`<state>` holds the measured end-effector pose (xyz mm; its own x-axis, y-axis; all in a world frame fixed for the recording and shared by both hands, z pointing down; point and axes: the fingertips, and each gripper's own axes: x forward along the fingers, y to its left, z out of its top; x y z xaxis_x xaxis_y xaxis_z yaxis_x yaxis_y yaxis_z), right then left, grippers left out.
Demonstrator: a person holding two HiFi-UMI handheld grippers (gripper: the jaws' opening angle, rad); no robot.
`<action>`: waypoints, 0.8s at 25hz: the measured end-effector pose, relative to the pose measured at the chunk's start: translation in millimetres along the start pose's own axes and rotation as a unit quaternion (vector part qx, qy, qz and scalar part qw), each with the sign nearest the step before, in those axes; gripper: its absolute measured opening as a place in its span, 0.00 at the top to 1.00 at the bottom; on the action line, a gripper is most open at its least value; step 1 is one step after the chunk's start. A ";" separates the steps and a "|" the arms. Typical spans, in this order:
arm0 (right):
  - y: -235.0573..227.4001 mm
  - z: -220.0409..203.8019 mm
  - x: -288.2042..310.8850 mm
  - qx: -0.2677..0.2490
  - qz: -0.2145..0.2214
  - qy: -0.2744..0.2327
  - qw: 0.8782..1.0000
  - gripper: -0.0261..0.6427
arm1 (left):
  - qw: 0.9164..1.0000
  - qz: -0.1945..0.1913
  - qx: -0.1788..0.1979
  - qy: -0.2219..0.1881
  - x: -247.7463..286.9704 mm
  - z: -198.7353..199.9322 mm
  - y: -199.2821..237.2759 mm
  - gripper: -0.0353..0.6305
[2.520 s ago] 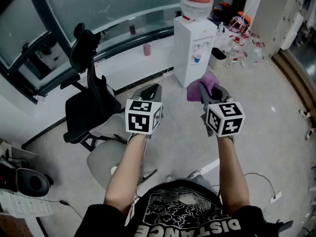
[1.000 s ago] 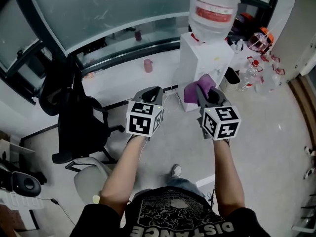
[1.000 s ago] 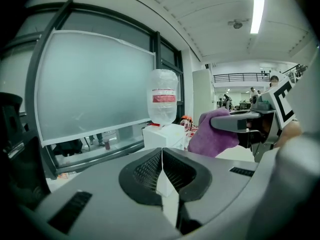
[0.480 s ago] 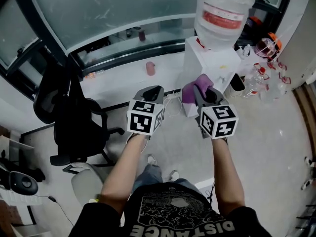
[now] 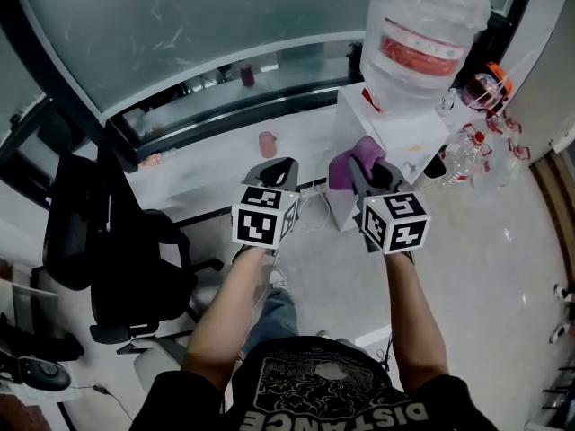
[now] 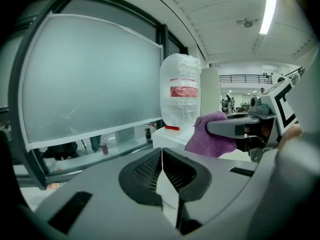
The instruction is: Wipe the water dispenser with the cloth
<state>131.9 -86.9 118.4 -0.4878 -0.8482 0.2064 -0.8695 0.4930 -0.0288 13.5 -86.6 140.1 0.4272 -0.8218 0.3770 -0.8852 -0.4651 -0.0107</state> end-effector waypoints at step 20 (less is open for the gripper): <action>-92.8 -9.6 235.8 0.064 -0.091 0.016 0.994 0.90 | 0.996 -0.085 0.022 0.006 184.4 17.7 126.6 0.91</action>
<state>98.2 -330.8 179.2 -0.3207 -0.9133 0.2513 -0.9468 0.3014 -0.1128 -16.5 -302.8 191.9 0.5672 -0.7267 0.3876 -0.7916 -0.6109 0.0132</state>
